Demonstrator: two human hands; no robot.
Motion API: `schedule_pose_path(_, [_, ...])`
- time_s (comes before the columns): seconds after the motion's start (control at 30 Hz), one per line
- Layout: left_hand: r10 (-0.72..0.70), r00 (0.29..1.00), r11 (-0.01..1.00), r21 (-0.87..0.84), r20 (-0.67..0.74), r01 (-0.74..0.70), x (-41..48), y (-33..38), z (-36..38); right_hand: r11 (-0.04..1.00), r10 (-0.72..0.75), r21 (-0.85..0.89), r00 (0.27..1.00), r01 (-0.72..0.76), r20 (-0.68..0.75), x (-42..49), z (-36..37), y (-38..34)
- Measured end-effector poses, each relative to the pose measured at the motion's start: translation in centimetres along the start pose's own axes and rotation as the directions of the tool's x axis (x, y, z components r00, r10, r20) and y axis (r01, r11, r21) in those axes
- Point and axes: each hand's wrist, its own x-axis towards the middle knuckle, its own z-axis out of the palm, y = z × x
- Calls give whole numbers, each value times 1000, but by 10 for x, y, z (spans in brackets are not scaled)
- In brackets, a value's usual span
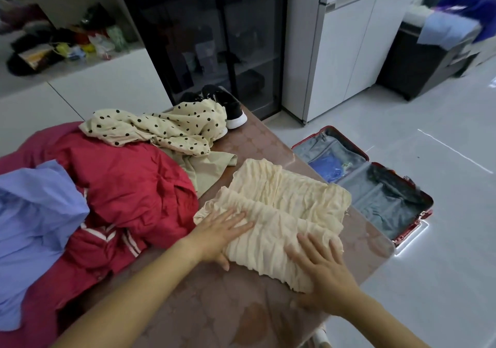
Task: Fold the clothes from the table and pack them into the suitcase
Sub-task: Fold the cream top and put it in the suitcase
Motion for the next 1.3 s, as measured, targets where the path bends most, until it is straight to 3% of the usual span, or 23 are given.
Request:
schedule_pose_path(0.07, [-7, 1000, 1000, 30, -5, 7, 2, -4, 5, 999, -13, -33, 998, 15, 55, 6, -5, 2])
schedule_pose_path(0.13, [-6, 1000, 998, 54, 0, 6, 4, -6, 6, 997, -71, -31, 997, 69, -39, 12, -9, 9])
schedule_pose_path(0.23, [12, 1000, 1000, 24, -1, -12, 5, -6, 5, 994, -113, 16, 993, 112, 31, 14, -11, 12])
schedule_pose_path(0.5, [1, 998, 959, -283, -63, -19, -12, -6, -18, 933, -130, 322, 985, 162, -117, 11, -19, 27])
schedule_pose_path(0.6, [51, 994, 941, -338, 93, -17, -23, -3, -22, 881, -141, 447, 988, 156, -67, -5, -33, 25])
schedule_pose_path(0.7, [116, 942, 875, -480, 314, 53, -33, 0, -36, 780, -200, 610, 979, 135, 39, -19, -52, 22])
schedule_pose_path(0.77, [130, 925, 876, -478, 356, 61, -31, -5, -56, 741, -193, 661, 980, 116, 44, -20, -63, 27])
schedule_pose_path(0.83, [94, 964, 871, -490, 249, 41, -20, -9, -74, 758, -53, 652, 999, 35, 8, -11, -70, 36])
schedule_pose_path(0.9, [-66, 998, 848, -527, 7, 60, -2, -11, -83, 805, 156, 591, 981, -61, -111, 2, -72, 45])
schedule_pose_path(0.97, [-268, 941, 868, -475, -208, 142, 13, -8, -80, 866, 361, 447, 900, -226, -245, 9, -71, 46])
schedule_pose_path(1.03, [-290, 909, 907, -390, -301, 160, 16, 4, -70, 909, 388, 295, 853, -293, -348, 10, -65, 41])
schedule_pose_path(1.1, [-204, 947, 949, -287, -249, 130, 14, 19, -55, 958, 277, 172, 889, -228, -364, 6, -53, 31])
schedule_pose_path(1.17, [-150, 980, 971, -207, -134, 120, 12, 30, -34, 985, 167, 83, 958, -152, -235, 4, -33, 19])
schedule_pose_path(1.3, [-154, 988, 968, -201, -7, 149, 13, 35, 0, 978, 206, 17, 978, -206, 1, 11, 2, 15])
